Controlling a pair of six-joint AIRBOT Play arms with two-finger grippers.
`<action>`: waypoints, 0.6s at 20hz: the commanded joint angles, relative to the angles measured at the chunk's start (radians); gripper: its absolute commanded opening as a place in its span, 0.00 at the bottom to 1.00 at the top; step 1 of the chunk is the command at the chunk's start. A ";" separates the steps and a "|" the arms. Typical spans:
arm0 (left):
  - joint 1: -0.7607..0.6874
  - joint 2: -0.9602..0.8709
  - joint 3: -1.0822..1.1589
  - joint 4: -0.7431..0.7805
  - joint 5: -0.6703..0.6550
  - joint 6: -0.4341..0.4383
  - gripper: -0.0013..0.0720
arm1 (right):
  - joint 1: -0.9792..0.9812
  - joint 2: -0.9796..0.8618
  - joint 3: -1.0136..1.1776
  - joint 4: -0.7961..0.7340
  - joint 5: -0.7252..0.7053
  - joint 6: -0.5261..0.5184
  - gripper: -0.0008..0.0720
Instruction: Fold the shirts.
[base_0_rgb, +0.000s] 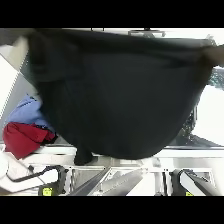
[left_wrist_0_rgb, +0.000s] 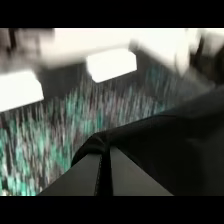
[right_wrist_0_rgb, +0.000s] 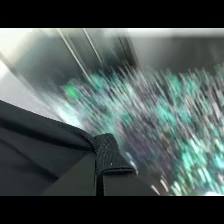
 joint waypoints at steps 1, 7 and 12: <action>-0.139 -0.291 -0.010 0.195 0.039 0.013 0.06 | 0.103 -0.230 -0.138 -0.176 -0.222 -0.005 0.03; -0.128 -0.640 -0.010 0.176 0.229 0.077 0.06 | 0.103 -0.673 -0.126 0.037 -0.486 -0.169 0.04; -0.123 -0.655 -0.010 0.161 0.291 0.094 0.14 | 0.103 -0.735 -0.073 0.315 -0.499 -0.367 0.19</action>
